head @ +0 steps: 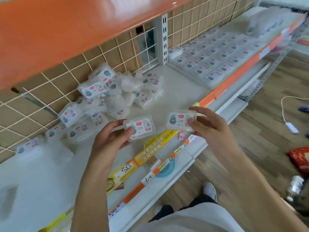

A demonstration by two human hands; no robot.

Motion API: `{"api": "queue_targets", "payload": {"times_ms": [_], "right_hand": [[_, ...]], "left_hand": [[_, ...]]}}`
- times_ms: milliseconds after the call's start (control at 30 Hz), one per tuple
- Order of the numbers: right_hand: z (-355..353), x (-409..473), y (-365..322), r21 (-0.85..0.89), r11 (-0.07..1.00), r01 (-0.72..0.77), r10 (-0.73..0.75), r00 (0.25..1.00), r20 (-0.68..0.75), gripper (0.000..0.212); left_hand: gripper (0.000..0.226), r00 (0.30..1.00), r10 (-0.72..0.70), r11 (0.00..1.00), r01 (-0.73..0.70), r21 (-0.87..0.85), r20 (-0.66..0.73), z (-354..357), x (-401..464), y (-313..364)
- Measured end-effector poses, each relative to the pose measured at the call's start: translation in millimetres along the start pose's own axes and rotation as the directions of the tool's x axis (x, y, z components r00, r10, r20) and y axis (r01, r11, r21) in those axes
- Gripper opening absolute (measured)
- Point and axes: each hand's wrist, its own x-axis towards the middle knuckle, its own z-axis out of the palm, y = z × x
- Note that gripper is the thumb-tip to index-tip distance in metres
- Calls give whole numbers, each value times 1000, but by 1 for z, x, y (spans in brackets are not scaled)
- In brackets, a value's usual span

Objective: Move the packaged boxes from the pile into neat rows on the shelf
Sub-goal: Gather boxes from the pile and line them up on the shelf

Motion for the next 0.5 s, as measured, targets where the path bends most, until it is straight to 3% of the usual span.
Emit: {"api": "queue_targets", "payload": {"times_ms": [233, 500], "right_hand": [[-74, 19, -9, -4, 1000, 2, -2, 995, -102, 28], [-173, 94, -38, -56, 998, 8, -9, 1000, -27, 27]], "left_hand": [[29, 995, 8, 1000, -10, 14, 95, 88, 19, 2], [28, 999, 28, 997, -26, -72, 25, 206, 48, 12]]}}
